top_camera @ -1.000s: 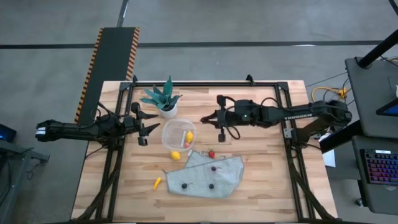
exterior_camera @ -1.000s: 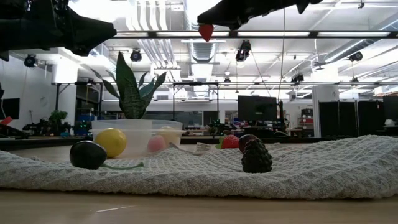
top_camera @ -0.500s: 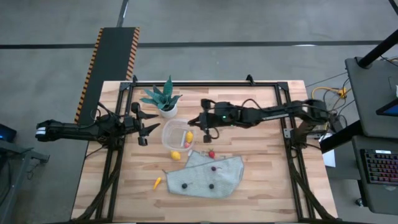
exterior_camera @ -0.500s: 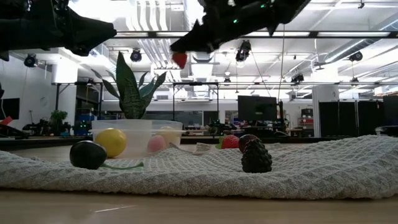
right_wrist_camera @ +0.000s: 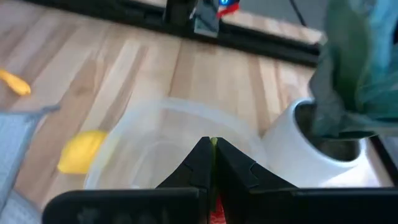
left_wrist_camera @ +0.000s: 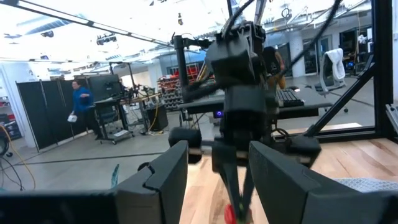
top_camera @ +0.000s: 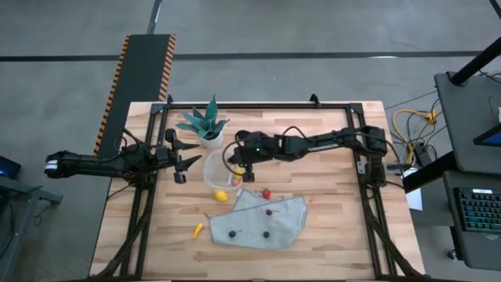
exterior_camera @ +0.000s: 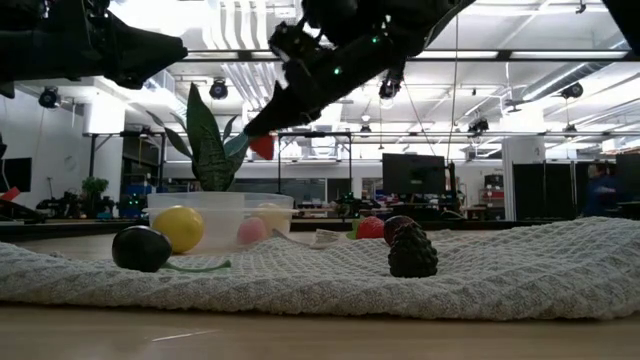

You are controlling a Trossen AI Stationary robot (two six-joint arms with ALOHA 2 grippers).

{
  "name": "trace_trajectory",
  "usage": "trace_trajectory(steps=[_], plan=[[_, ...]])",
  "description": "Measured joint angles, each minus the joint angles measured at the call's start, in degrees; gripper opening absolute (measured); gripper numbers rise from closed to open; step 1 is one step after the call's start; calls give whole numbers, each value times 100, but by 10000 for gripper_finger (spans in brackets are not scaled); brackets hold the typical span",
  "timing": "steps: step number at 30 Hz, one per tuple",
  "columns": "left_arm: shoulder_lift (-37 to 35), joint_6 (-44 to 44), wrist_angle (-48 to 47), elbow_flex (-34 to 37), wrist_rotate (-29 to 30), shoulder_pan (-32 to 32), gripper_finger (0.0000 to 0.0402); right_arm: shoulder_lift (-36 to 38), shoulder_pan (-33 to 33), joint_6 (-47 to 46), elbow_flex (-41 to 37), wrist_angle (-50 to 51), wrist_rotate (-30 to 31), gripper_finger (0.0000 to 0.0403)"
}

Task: Pick and placing Produce into tupperware
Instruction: Put the bottom red strawberry into the container

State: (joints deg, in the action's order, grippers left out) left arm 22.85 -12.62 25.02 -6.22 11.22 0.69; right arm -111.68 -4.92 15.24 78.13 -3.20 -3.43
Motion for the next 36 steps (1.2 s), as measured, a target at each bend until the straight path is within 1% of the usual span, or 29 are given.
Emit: trace_trajectory(steps=[10,20,36], plan=[[0,-11,-1,-2,0,0,157,-551,-65,25,207,304,28,8],[0,-13,-1,-2,-1,-1,157,-652,-225,34,177,308,56,8],[0,-11,-1,-2,-2,0,157,-848,-237,35,199,297,25,8]])
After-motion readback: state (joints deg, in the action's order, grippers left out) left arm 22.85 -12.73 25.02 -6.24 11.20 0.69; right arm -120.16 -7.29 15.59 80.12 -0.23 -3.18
